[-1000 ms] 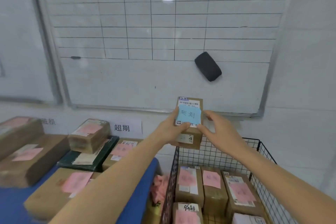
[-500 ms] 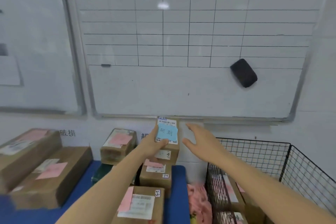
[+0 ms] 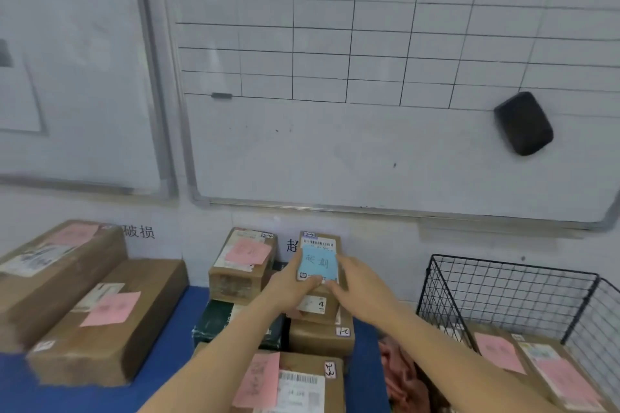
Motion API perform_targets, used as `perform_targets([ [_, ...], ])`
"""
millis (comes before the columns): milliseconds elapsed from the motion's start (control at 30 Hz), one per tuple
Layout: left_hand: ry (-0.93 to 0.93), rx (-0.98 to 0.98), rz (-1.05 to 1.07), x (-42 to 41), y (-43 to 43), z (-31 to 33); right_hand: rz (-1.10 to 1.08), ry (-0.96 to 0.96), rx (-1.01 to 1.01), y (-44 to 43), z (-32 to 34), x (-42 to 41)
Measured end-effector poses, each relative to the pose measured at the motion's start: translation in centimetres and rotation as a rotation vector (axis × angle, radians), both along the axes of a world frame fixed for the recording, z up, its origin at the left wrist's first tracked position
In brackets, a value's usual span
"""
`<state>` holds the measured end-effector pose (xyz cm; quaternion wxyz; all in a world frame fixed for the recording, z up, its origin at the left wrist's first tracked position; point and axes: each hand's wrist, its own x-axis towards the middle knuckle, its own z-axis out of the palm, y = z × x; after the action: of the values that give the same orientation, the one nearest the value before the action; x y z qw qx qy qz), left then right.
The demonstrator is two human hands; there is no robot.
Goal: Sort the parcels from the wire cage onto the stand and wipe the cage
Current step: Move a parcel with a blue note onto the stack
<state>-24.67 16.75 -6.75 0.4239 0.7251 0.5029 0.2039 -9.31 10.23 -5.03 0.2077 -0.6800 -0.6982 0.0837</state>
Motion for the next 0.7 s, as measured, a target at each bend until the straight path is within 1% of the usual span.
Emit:
perform_targets([
  [67, 0.000, -0.035, 0.015, -0.1, 0.2, -0.6, -0.006, -0.006, -0.026, 0.7, -0.5, -0.4],
  [167, 0.031, -0.016, 0.024, -0.1, 0.7, -1.2, -0.005, -0.009, -0.040, 1.6, -1.3, -0.3],
  [400, 0.007, -0.105, 0.039, -0.2, 1.6, -1.8, 0.008, -0.003, -0.048, 2.7, -2.4, -0.5],
  [567, 0.045, -0.094, 0.013, -0.1, 1.5, -1.7, 0.010, -0.015, -0.032, 2.9, -2.7, -0.6],
  [700, 0.169, -0.001, -0.020, -0.2, 1.2, -0.5, 0.005, 0.009, -0.031, 2.6, -2.2, -0.4],
])
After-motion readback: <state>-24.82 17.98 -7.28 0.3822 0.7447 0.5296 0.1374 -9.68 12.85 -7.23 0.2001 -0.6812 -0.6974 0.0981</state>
